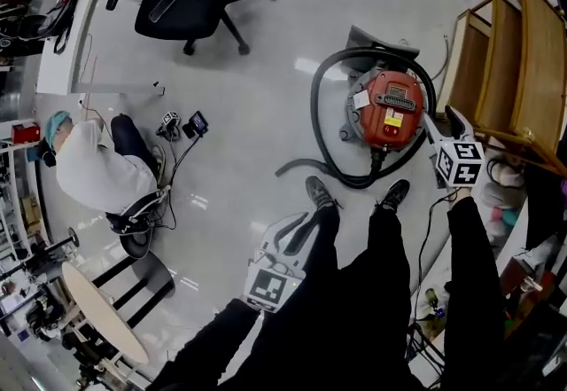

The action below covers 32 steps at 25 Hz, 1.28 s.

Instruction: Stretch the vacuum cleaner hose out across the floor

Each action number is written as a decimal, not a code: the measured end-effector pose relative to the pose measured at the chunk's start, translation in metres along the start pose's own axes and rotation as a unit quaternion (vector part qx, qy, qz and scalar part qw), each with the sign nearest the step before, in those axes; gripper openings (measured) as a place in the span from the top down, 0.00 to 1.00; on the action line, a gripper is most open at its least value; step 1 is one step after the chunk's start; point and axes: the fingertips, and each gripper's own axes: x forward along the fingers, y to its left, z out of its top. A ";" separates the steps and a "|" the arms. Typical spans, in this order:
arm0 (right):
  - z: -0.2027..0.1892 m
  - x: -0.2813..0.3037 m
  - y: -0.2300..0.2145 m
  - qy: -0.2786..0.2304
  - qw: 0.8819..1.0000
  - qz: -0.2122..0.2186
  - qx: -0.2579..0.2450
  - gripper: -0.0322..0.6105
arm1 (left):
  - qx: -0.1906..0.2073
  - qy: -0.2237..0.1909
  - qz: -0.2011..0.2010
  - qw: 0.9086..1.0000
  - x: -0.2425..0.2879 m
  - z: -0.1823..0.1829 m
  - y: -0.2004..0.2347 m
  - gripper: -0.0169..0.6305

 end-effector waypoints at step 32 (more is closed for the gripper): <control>-0.194 0.327 -0.171 0.201 0.927 0.053 -0.311 0.66 | -0.248 0.083 0.116 0.958 0.127 -0.160 -0.045 0.78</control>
